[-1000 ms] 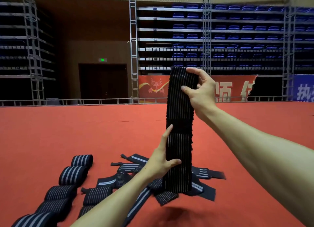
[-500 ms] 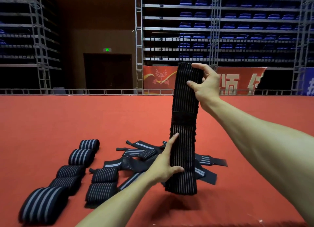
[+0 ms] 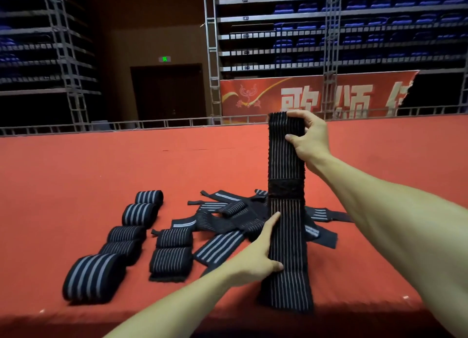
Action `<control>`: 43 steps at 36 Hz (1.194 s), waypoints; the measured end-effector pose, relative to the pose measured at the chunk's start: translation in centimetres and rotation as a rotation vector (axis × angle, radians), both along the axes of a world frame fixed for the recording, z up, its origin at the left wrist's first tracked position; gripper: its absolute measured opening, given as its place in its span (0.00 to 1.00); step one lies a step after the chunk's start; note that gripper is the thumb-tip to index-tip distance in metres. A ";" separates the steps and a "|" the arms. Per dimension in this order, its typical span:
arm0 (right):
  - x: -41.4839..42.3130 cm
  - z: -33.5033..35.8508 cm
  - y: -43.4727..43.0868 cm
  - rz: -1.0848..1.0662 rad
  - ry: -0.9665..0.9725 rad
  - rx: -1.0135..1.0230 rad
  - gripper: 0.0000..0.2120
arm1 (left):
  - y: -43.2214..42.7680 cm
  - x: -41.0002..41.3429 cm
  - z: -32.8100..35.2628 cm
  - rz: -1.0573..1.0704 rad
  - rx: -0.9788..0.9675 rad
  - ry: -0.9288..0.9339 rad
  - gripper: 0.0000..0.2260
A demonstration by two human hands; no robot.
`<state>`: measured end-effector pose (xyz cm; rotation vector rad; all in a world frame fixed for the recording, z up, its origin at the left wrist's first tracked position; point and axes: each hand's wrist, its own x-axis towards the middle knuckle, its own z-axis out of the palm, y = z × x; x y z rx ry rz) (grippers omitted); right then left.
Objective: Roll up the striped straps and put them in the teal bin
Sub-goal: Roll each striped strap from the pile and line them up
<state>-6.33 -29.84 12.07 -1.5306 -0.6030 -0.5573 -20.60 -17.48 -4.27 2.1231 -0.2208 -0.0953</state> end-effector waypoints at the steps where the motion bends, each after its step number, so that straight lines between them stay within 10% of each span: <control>1: 0.0 -0.4 0.0 0.007 0.011 0.007 0.24 | 0.1 0.2 -0.1 0.012 0.142 -0.040 0.44; 5: -0.1 -1.8 0.0 0.035 0.054 0.035 0.21 | 0.8 1.1 -1.6 0.016 0.664 -0.111 0.36; 13: 1.4 -4.8 0.4 0.087 0.163 0.112 0.16 | 1.9 2.1 -3.3 0.047 0.734 -0.002 0.24; 22: 2.5 -8.8 1.2 0.088 0.185 0.098 0.09 | 3.4 5.1 -3.8 0.178 0.539 -0.172 0.15; 33: 4.5 -15.1 3.0 0.145 0.305 0.010 0.11 | 4.4 13.3 -1.1 0.505 -0.292 -0.425 0.17; 43: 6.0 -19.0 2.7 0.228 0.235 0.042 0.13 | 5.5 16.3 -3.3 0.439 -0.346 -0.570 0.12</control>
